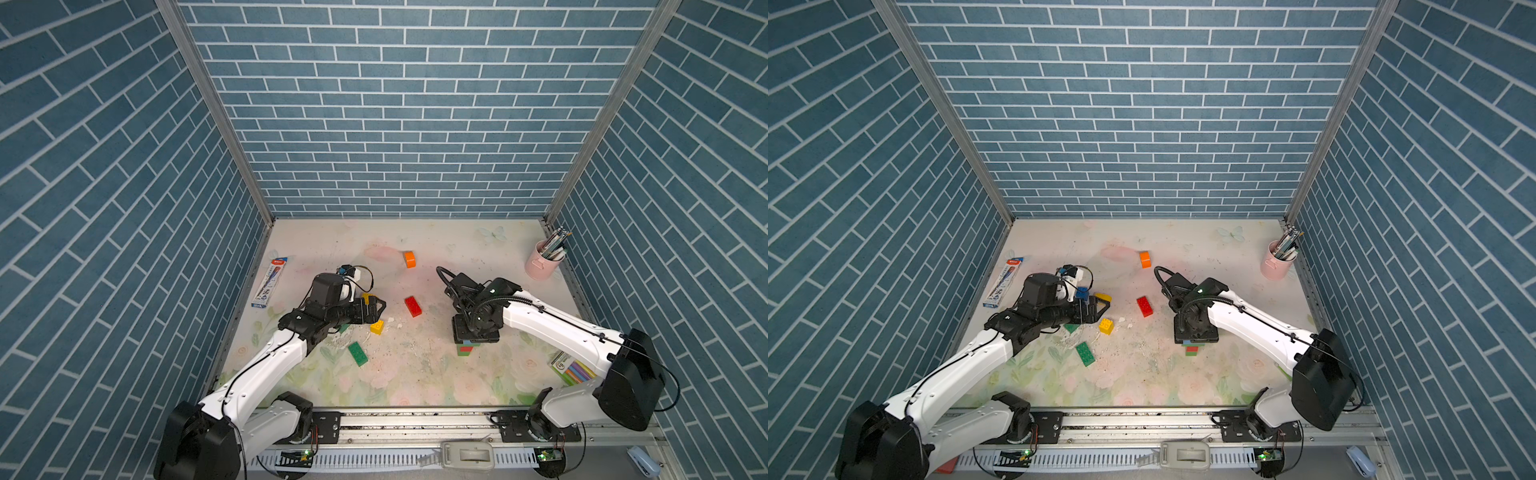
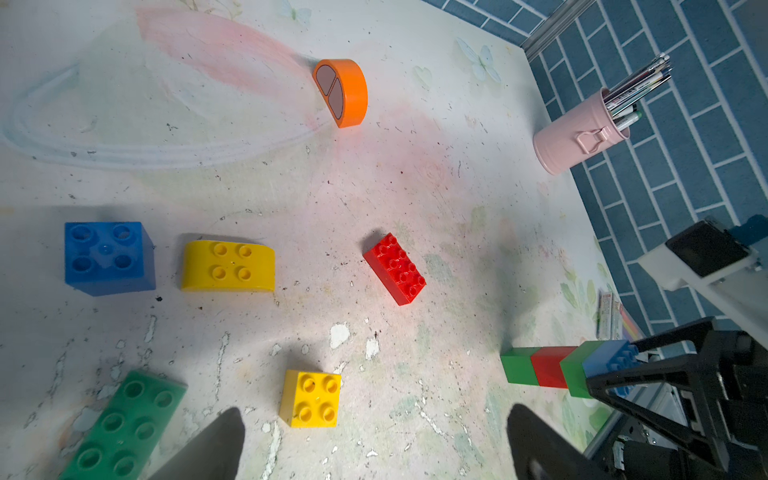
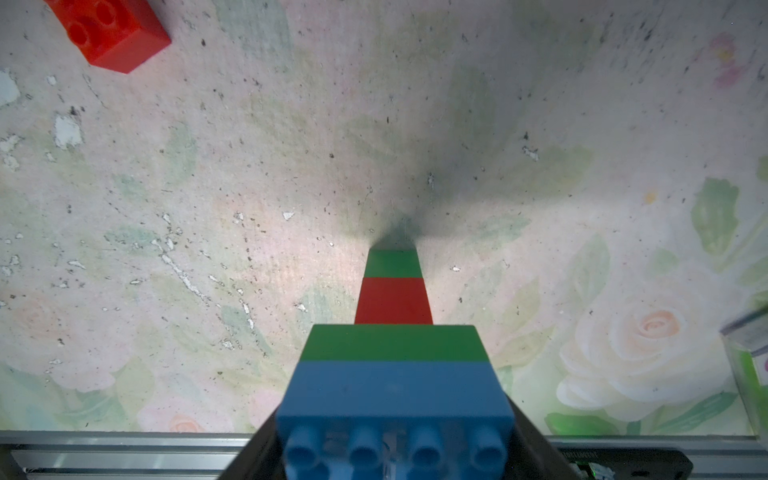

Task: Assemble an ice cream with lego
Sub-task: Assemble the lego brick with the lego brick.

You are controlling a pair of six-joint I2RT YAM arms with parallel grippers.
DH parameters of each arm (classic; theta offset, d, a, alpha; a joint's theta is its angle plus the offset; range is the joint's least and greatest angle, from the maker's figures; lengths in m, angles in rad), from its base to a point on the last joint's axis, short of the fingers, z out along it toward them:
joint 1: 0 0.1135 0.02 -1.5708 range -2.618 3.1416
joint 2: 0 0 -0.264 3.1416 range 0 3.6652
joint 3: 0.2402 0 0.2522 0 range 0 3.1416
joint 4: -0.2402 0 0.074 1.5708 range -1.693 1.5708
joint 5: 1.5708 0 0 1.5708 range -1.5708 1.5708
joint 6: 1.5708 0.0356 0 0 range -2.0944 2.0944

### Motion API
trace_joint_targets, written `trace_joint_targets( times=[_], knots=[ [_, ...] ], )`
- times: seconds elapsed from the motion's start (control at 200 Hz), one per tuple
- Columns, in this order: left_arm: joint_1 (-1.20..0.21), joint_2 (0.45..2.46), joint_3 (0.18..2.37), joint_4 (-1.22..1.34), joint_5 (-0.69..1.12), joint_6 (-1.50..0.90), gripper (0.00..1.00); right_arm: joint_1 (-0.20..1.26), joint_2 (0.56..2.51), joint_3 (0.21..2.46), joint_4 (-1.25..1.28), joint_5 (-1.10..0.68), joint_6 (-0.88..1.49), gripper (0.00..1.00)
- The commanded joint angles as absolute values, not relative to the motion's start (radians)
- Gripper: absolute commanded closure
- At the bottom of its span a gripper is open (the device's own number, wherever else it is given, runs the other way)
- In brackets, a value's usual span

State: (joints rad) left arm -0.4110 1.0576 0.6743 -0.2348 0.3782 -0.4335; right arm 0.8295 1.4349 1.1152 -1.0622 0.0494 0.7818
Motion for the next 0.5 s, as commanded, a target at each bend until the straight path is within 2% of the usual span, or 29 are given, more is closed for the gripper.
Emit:
trace_joint_targets(
  times=[0.0, 0.205, 0.495],
  knots=[
    [-0.415, 1.044, 0.675, -0.257, 0.365, -0.424, 0.0, 0.833, 1.455, 1.084, -1.066, 0.074, 0.815, 0.31],
    [-0.415, 1.04, 0.675, -0.259, 0.362, -0.424, 0.0, 0.834, 1.445, 1.087, -1.065, 0.075, 0.818, 0.27],
    [-0.414, 1.037, 0.673, -0.262, 0.359, -0.424, 0.0, 0.836, 1.427, 1.091, -1.062, 0.078, 0.818, 0.15]
  ],
)
